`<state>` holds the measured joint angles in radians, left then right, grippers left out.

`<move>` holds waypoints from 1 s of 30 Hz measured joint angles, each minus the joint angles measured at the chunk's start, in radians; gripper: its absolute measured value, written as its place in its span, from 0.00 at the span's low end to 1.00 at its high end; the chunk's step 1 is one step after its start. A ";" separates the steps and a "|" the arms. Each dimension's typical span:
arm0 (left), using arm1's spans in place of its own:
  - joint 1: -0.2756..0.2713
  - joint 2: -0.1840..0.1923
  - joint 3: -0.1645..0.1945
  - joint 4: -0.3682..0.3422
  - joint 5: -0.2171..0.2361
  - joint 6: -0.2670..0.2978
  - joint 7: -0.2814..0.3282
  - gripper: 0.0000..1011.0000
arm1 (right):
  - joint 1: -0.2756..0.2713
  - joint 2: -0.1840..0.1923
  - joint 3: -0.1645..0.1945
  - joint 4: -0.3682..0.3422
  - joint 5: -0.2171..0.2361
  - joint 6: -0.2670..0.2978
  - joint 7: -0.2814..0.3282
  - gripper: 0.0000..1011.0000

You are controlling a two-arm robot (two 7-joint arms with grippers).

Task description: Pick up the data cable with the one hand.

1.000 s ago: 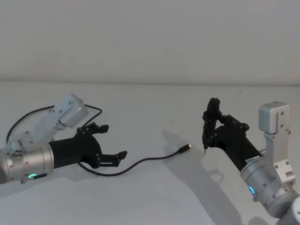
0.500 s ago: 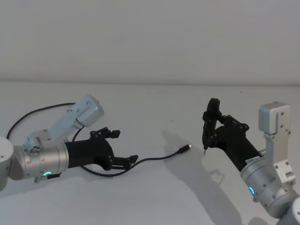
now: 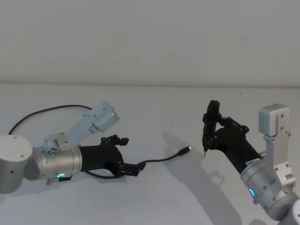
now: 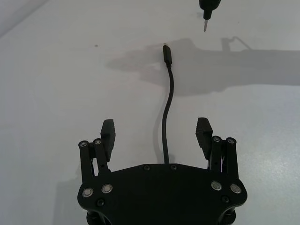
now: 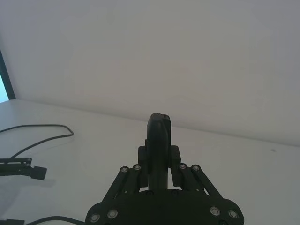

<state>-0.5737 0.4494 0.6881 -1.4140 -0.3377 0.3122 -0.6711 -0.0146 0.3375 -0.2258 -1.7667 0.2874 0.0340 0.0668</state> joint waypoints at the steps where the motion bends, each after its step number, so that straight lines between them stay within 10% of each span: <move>1: 0.000 0.000 0.000 0.000 0.000 0.000 0.000 0.99 | 0.000 0.000 0.000 0.000 0.000 0.000 0.000 0.27; 30: -0.042 -0.054 0.050 0.086 0.020 0.032 0.015 0.99 | 0.000 0.000 0.000 0.000 0.000 0.000 0.000 0.27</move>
<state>-0.6155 0.3952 0.7383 -1.3275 -0.3176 0.3445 -0.6562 -0.0146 0.3374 -0.2258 -1.7667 0.2874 0.0340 0.0668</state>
